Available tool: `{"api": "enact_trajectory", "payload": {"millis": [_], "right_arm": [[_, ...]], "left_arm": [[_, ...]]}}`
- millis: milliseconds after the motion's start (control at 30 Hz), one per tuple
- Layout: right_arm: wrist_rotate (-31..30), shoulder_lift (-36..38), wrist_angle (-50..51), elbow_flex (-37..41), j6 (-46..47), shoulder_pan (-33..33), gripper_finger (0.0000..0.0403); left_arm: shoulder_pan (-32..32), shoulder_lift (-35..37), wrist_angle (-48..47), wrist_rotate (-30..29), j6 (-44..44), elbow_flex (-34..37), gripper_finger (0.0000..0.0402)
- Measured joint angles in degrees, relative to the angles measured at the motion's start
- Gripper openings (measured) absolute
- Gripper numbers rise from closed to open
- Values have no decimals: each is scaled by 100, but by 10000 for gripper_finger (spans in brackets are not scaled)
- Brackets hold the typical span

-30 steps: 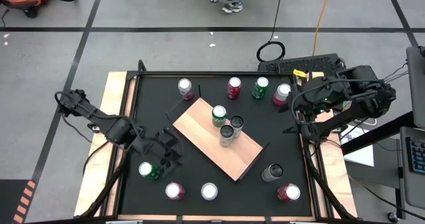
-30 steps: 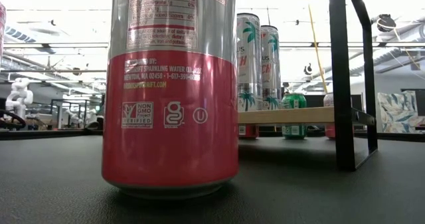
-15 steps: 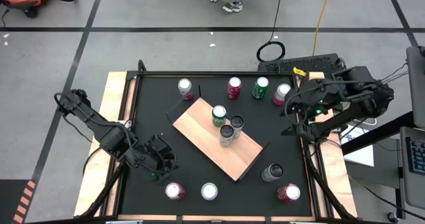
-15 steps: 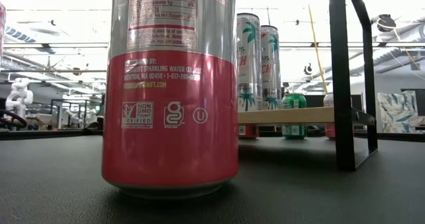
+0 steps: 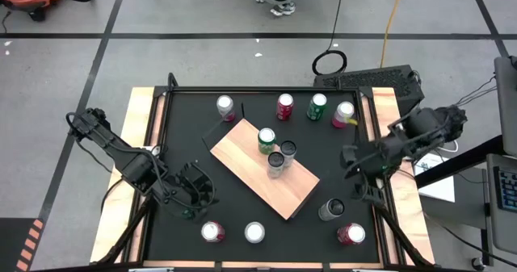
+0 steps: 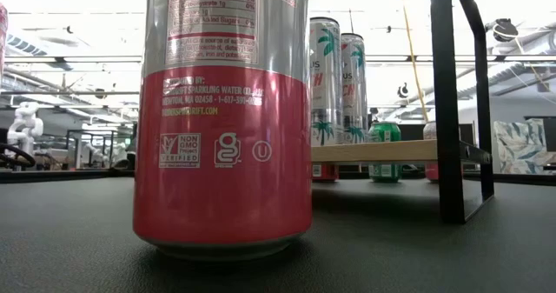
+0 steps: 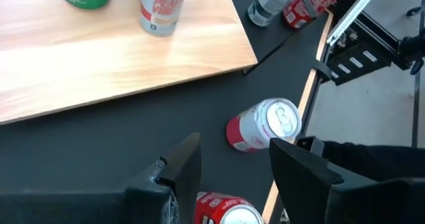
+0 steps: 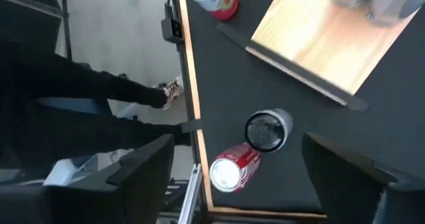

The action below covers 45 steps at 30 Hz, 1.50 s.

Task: Place canned beverage on shelf
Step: Put the white soda can aligned with the other white soda can

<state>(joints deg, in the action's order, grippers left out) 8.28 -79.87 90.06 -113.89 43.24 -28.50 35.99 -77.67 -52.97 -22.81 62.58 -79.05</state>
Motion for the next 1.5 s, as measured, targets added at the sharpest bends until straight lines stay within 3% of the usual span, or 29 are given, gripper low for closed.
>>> {"api": "enact_trajectory", "payload": {"millis": [300, 600, 833, 1200, 1500], "right_arm": [[-1350, -362, -1, 0, 677, -885, 307], [-1828, -599, -9, 115, 752, -1358, 340], [-1856, -358, -167, 1002, 1009, -1668, 354], [-1537, 287, -1679, 2820, 1182, -1695, 353], [-1254, 281, -2608, 3536, 1109, -1695, 353]], "left_arm": [[-5, 0, -2, -155, -146, 0, 180], [-21, 0, -9, -177, -198, 0, 180], [-40, 0, -9, -186, -198, 0, 180], [-40, 0, -7, -199, -185, 0, 180], [-40, 0, 15, -202, -139, 0, 180]]}}
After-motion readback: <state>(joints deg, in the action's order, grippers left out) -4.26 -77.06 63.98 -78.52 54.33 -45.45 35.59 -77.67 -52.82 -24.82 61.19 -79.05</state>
